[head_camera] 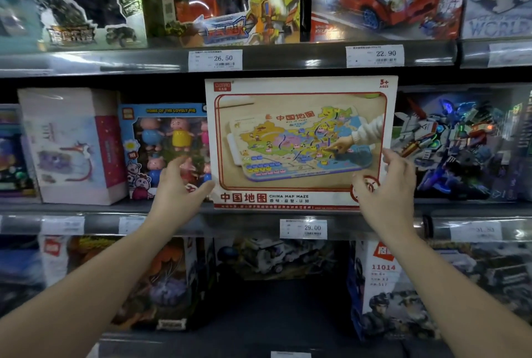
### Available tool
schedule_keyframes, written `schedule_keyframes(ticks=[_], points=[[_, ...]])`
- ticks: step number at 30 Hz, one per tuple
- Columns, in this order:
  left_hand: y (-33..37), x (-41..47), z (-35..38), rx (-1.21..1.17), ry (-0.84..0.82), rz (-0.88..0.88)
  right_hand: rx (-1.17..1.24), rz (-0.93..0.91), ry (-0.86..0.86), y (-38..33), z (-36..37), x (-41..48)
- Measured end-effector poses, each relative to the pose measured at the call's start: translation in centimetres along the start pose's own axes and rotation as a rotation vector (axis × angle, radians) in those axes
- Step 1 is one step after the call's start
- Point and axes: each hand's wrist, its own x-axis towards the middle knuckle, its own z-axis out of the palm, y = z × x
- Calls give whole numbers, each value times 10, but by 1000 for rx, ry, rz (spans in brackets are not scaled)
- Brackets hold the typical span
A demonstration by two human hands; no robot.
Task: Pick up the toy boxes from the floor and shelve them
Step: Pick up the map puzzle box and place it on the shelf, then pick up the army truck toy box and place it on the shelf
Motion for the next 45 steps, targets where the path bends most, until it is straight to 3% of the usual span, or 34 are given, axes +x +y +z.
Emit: schedule_keyframes(ticks=[4, 10, 15, 20, 27, 34, 45], points=[[-22, -24, -28, 29, -19, 6, 24, -107, -56, -26, 16, -33], [-83, -77, -74, 110, -23, -57, 128, -177, -298, -58, 64, -112], [-150, -137, -105, 211, -104, -183, 203, -99, -555, -61, 108, -206], [-225, -220, -112, 191, -212, -450, 184, 36, -797, -33, 145, -320], [-341, -351, -81, 201, -241, -796, 22, 209, -1151, 46, 172, -483], [-451, -484, -23, 213, -245, -1134, -160, 364, -1475, 174, 187, -629], [-651, -647, 46, 411, -405, -1425, -389, 686, -1689, 359, 193, -838]])
